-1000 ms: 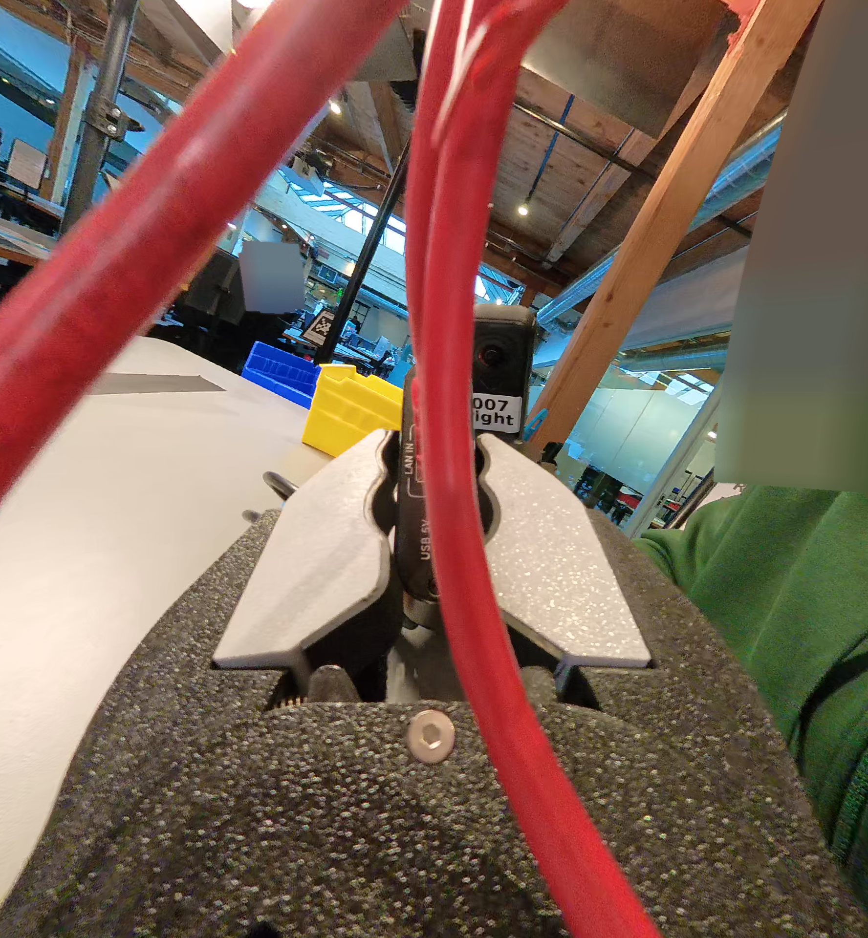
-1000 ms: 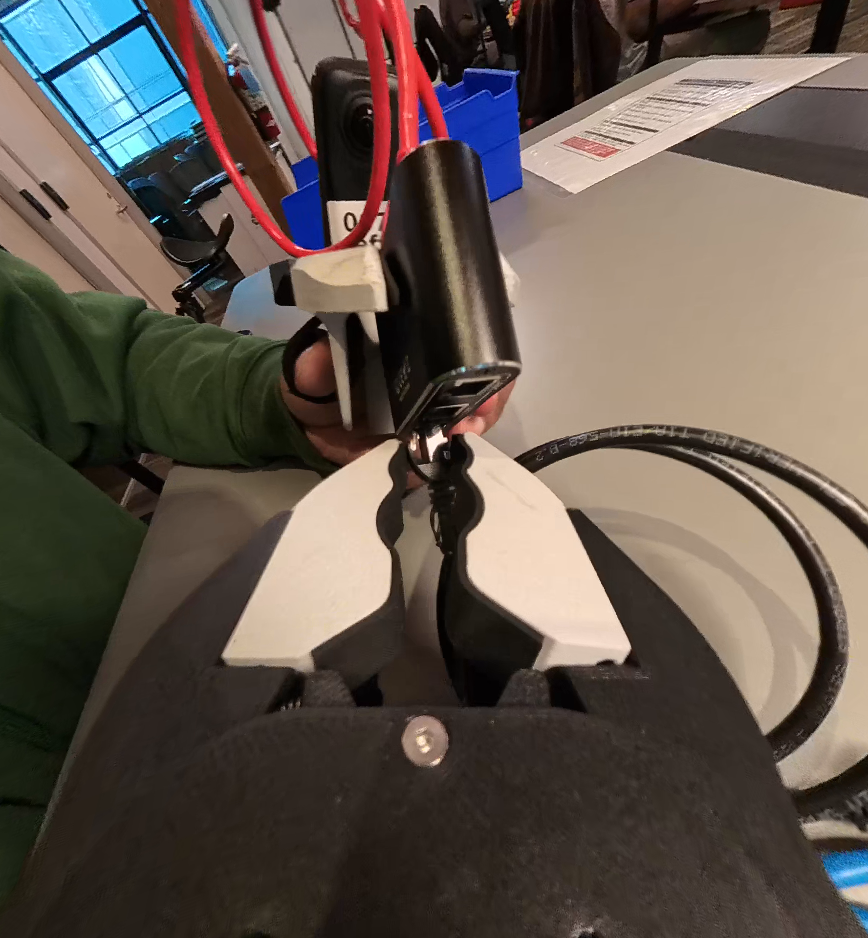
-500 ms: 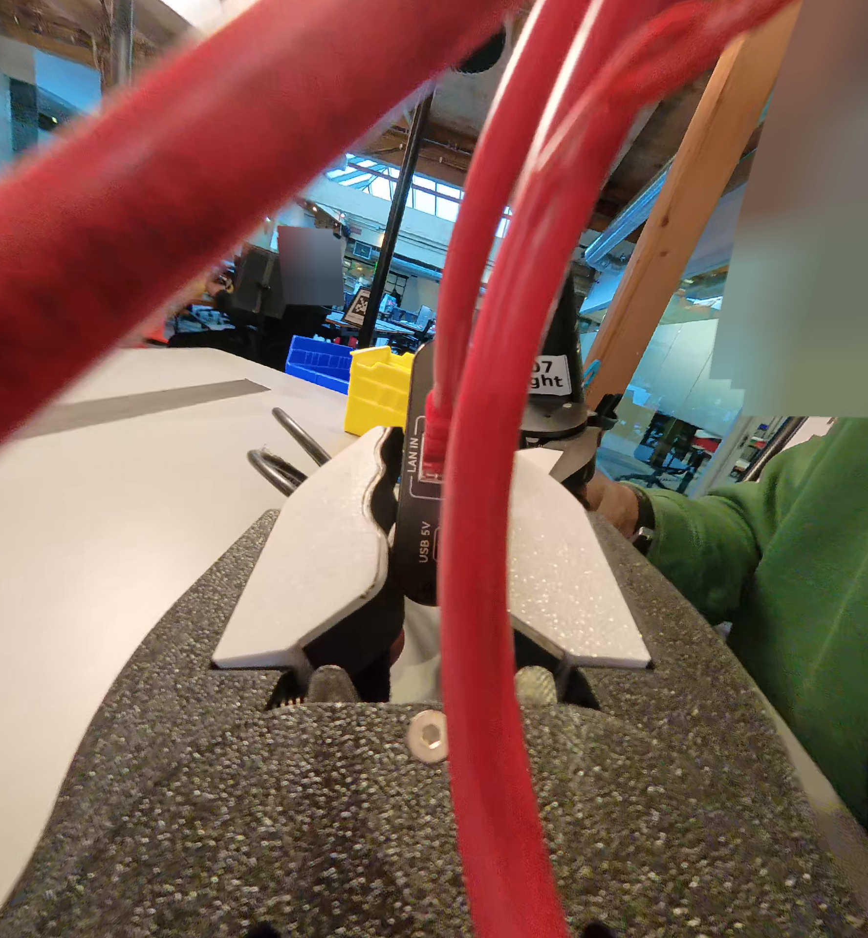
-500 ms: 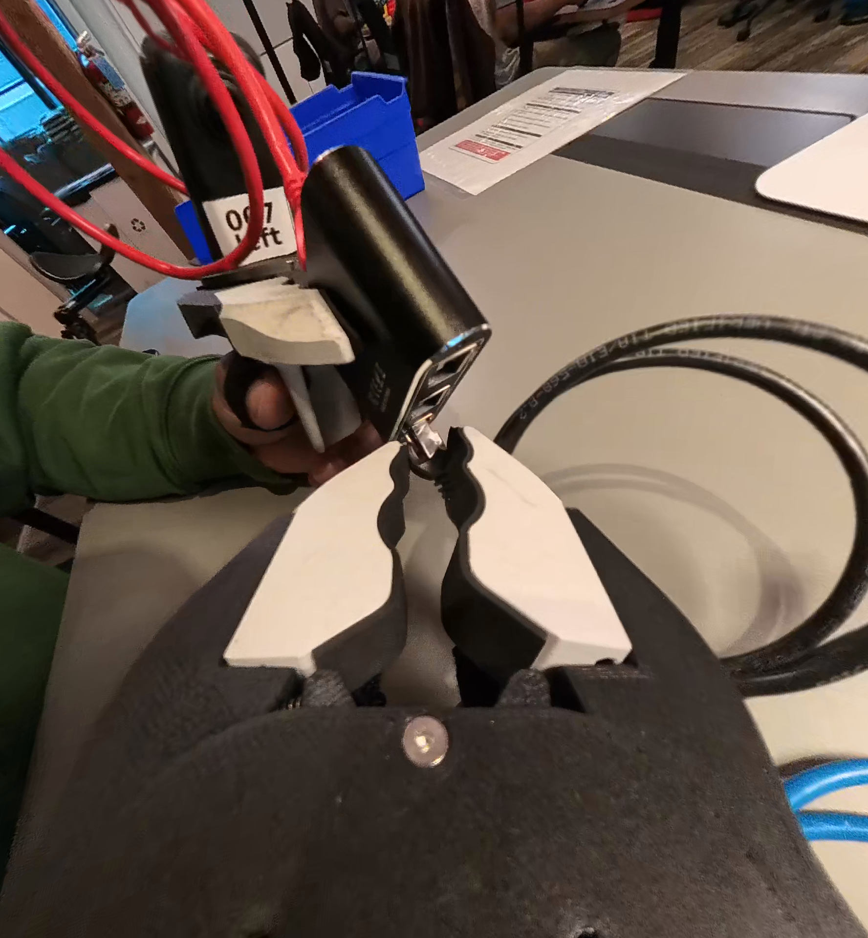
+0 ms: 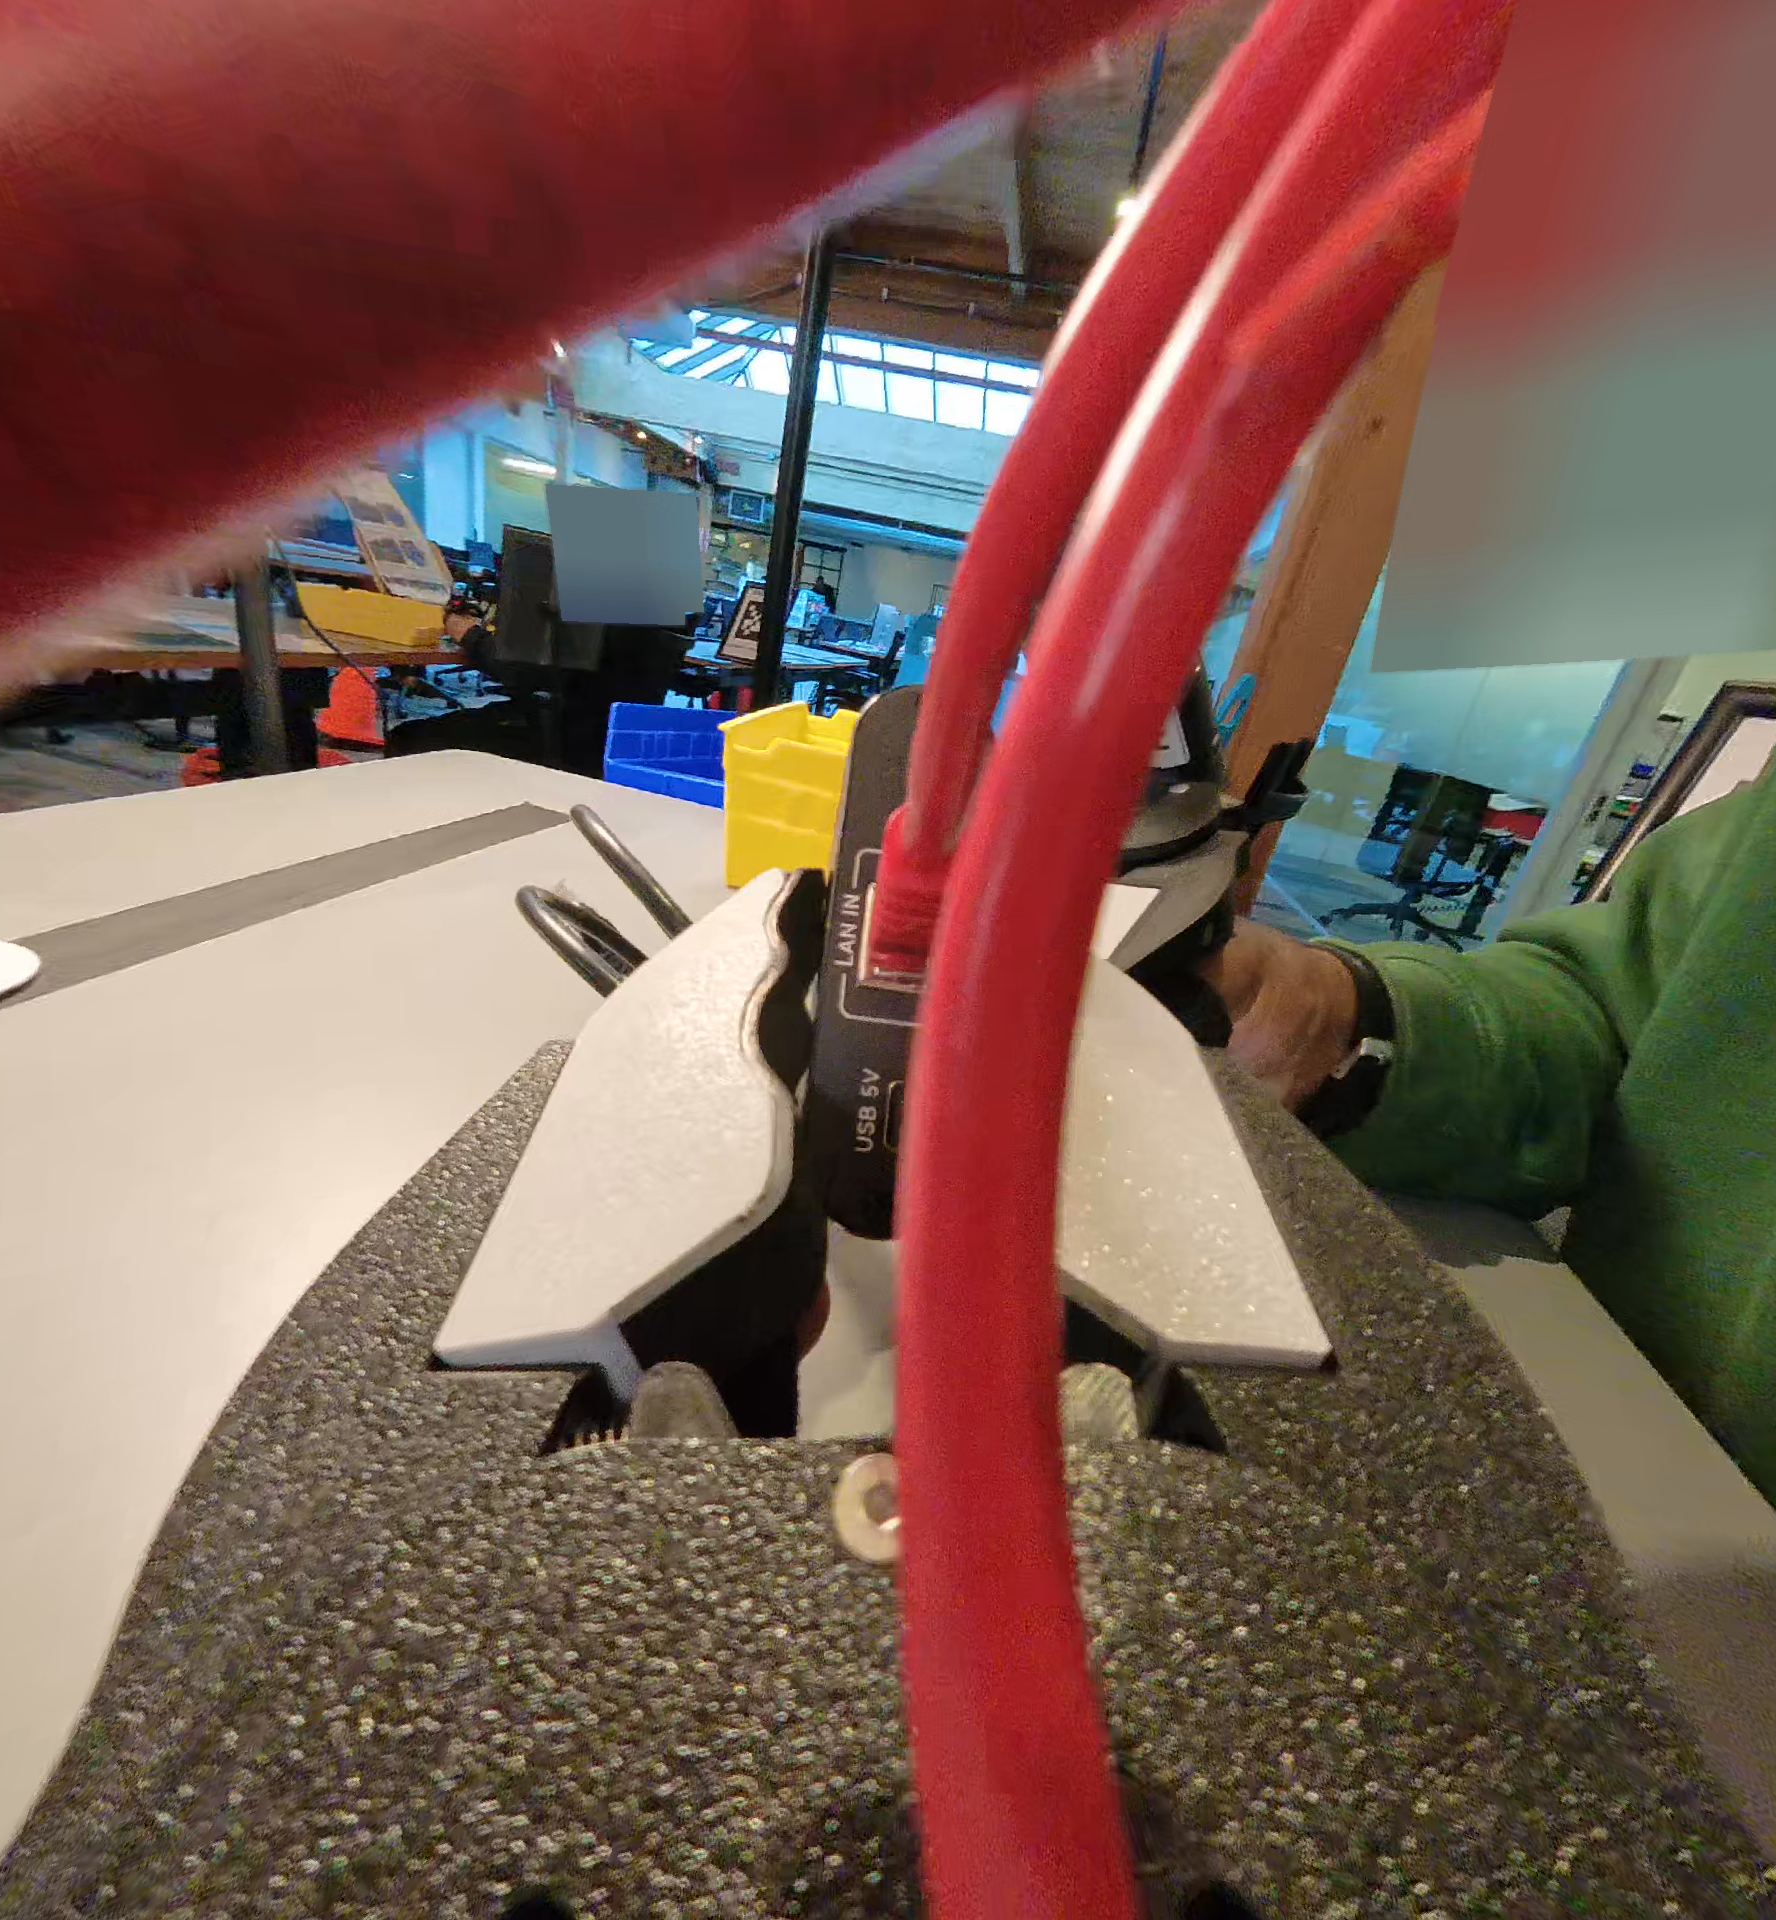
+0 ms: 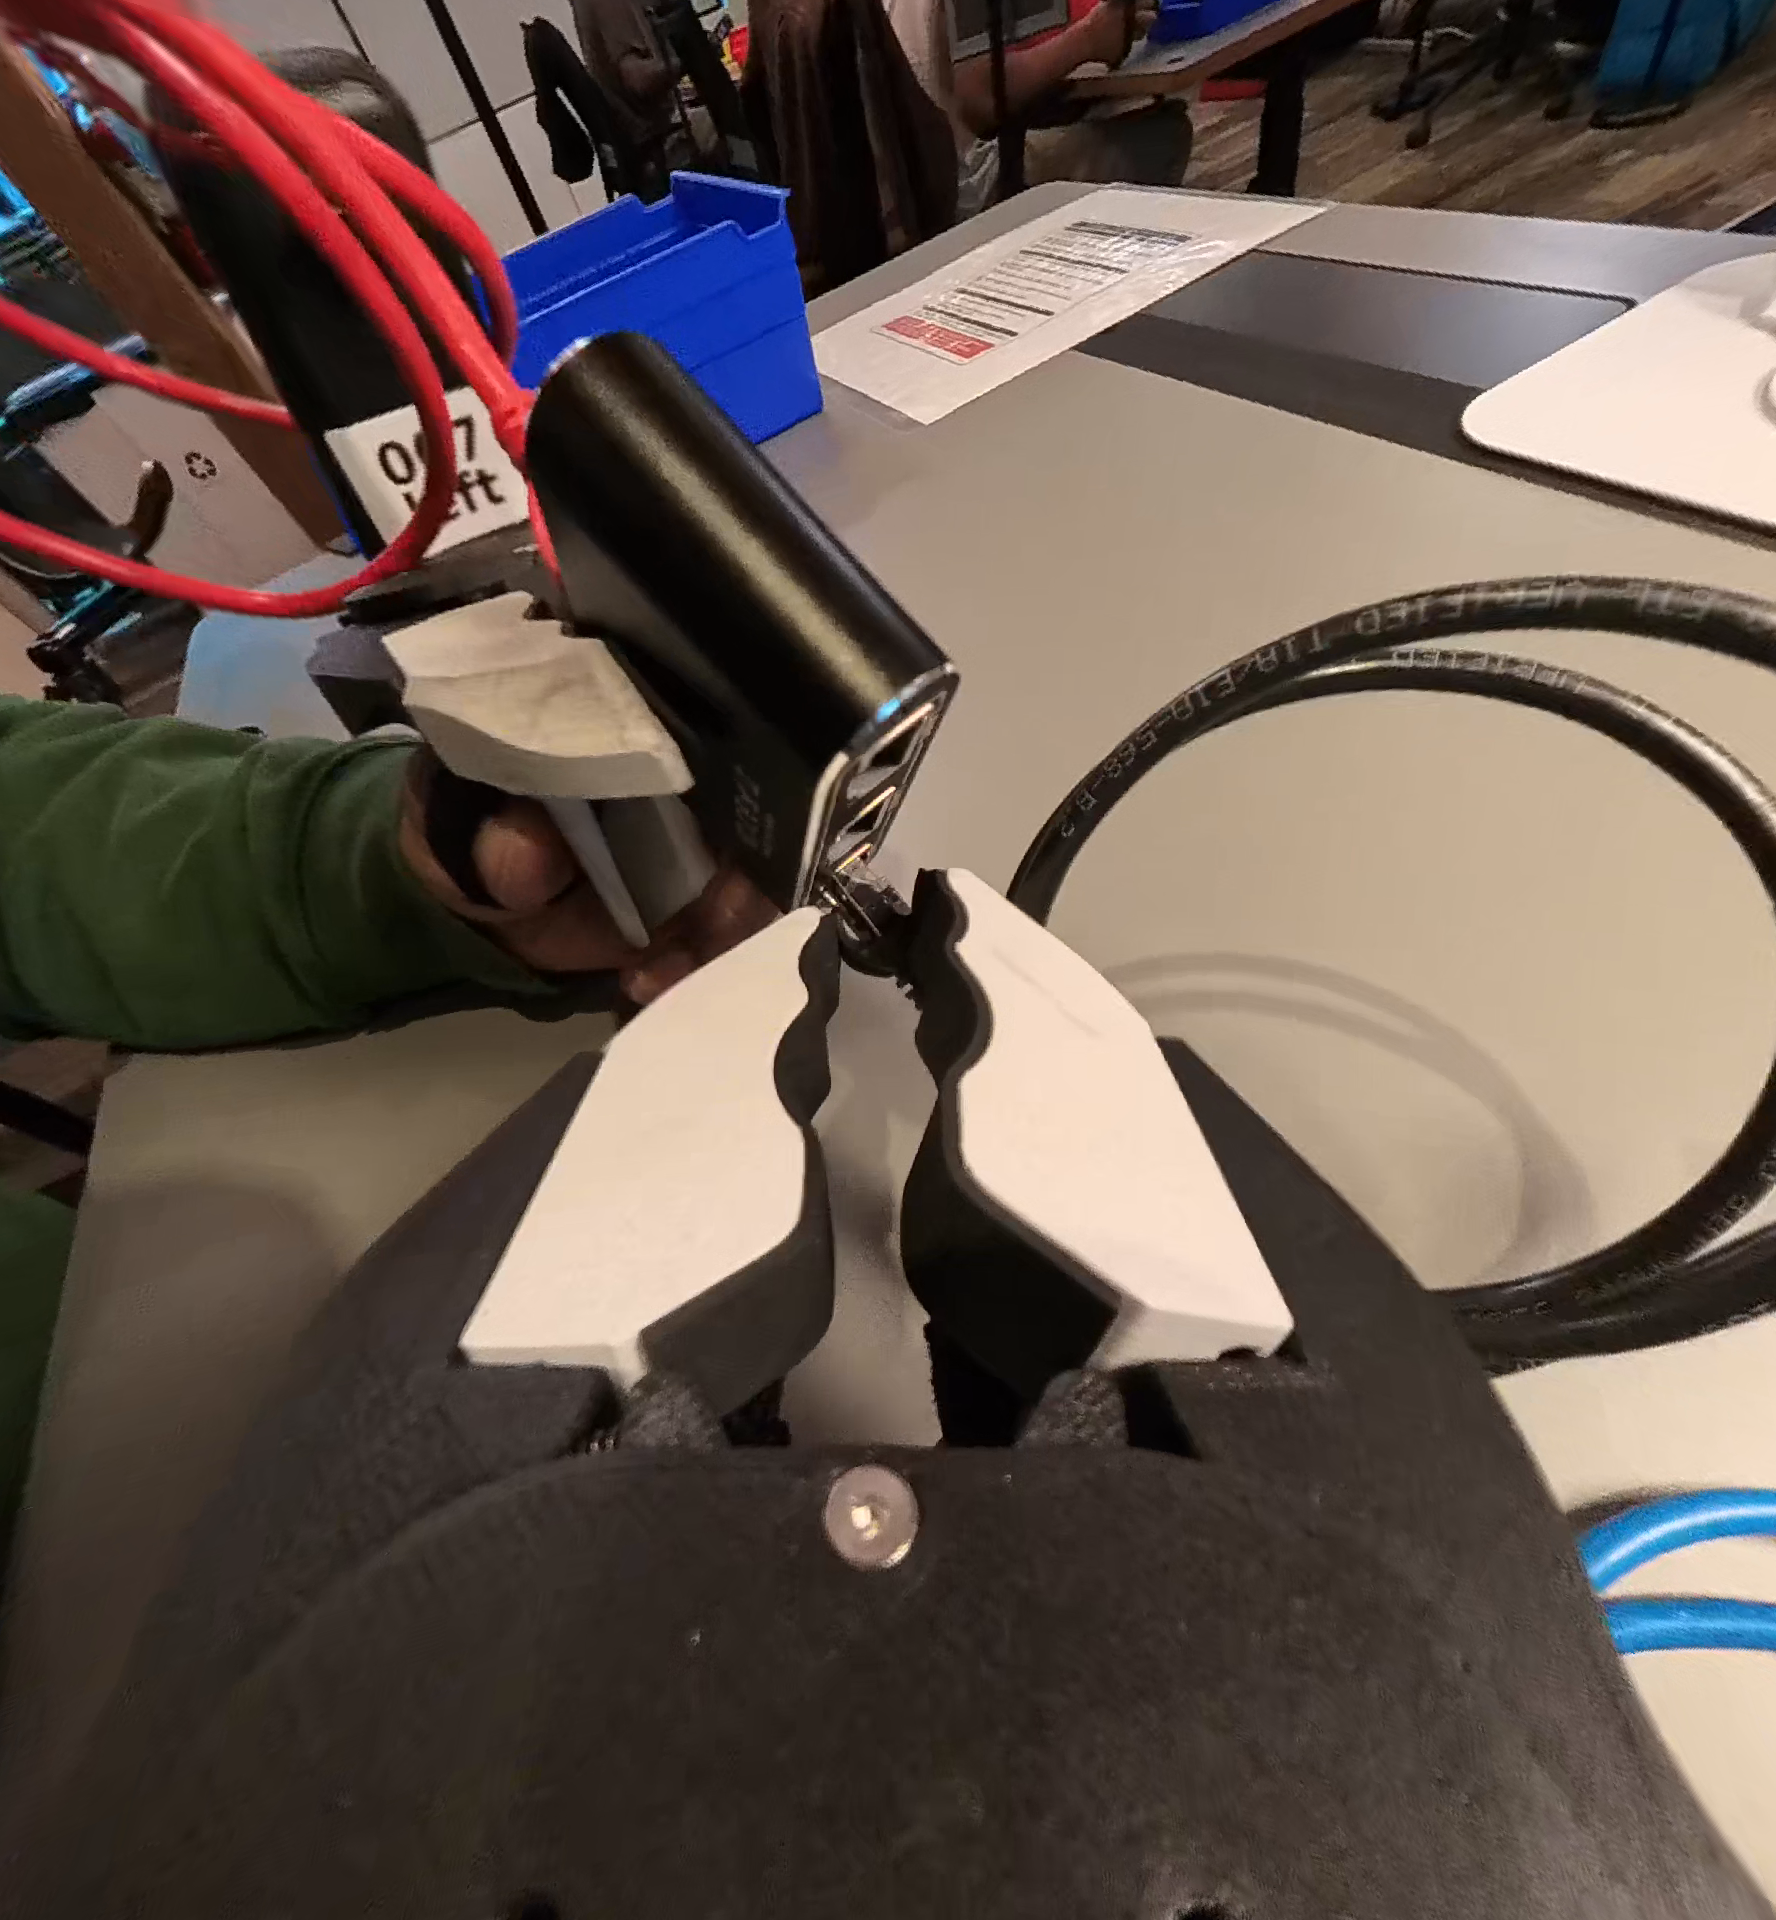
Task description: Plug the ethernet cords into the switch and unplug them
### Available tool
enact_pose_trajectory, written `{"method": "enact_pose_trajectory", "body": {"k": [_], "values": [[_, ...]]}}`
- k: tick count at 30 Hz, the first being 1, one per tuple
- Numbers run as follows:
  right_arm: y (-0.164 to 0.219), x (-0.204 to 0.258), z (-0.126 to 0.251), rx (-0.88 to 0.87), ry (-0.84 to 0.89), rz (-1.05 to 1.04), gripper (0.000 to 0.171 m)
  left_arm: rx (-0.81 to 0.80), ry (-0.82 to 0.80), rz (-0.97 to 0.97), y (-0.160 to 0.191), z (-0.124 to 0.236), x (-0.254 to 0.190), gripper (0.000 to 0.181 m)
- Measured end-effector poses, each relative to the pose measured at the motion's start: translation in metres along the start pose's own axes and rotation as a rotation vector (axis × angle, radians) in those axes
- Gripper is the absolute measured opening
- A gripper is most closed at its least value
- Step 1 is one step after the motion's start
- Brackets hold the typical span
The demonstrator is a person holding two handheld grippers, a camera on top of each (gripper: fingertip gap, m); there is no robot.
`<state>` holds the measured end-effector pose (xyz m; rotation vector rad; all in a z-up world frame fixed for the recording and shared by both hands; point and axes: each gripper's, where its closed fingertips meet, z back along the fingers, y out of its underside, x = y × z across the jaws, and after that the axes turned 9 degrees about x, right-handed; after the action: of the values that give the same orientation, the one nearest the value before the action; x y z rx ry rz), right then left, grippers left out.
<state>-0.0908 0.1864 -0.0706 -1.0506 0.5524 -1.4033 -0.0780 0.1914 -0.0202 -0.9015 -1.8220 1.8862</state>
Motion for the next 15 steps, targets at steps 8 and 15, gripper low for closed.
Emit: {"method": "enact_pose_trajectory", "body": {"k": [8, 15], "values": [[-0.003, 0.002, 0.004, -0.029, -0.024, 0.023, 0.015, -0.01, -0.027, -0.073, -0.002, 0.002, -0.002, 0.028], [-0.006, 0.003, 0.007, -0.041, -0.004, 0.097, 0.014, -0.023, -0.023, -0.057, -0.003, 0.003, -0.002, 0.027]]}}
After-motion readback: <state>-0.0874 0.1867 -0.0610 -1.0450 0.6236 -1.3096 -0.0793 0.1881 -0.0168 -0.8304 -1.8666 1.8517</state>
